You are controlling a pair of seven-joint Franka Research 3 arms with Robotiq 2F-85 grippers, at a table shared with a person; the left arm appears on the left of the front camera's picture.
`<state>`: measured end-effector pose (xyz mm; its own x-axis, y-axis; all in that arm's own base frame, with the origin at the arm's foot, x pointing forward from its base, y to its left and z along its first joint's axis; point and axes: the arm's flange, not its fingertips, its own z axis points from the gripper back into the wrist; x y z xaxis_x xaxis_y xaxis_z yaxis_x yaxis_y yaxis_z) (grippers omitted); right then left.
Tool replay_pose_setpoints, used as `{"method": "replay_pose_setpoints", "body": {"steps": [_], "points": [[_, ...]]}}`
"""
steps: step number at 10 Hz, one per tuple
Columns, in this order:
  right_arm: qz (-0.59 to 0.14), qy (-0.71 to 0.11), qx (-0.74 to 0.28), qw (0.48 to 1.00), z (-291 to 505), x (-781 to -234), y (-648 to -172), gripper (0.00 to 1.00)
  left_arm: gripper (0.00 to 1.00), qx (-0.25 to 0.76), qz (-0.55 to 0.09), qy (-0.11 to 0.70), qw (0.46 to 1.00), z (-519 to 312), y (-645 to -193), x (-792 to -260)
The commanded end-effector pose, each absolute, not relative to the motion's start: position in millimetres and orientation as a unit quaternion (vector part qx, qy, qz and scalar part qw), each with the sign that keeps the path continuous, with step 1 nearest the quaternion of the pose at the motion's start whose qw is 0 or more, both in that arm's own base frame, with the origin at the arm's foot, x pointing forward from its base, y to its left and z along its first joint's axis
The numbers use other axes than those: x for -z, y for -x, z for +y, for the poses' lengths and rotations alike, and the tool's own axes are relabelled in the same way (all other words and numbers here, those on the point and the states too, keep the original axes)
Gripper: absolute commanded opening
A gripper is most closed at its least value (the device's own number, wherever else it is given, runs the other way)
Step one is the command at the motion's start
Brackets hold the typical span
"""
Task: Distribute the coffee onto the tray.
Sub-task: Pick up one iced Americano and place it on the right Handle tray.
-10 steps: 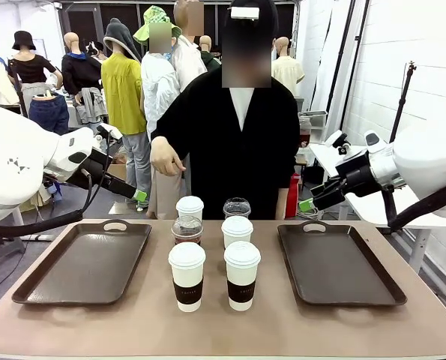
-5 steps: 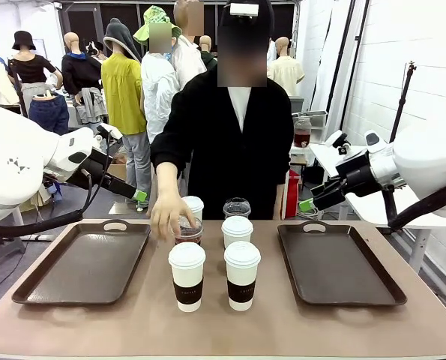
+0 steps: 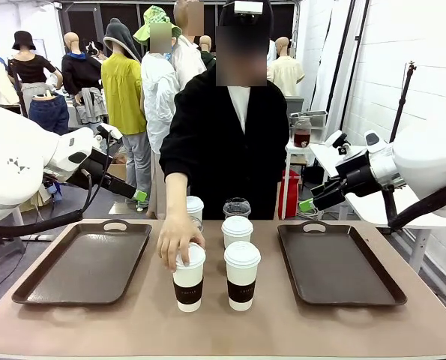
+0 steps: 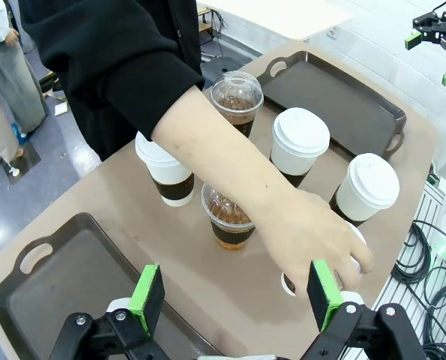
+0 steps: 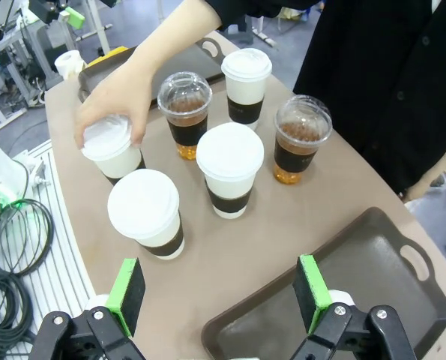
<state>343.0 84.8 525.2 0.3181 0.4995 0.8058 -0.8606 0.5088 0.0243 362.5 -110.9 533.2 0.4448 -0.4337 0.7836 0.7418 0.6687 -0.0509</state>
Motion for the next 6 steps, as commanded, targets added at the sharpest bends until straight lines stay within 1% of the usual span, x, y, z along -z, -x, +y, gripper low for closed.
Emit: {"method": "replay_pose_setpoints", "body": {"steps": [1, 6], "points": [[-0.388, -0.24, -0.443, 0.772, 85.1, -521.9, -347.2, 1.0, 1.0, 0.356, -0.386, 0.2, 0.827, -110.1, -362.8, -532.1], [-0.388, -0.24, -0.443, 0.772, 85.1, -521.9, -347.2, 1.0, 1.0, 0.356, -0.386, 0.2, 0.827, -110.1, -362.8, -532.1]]}}
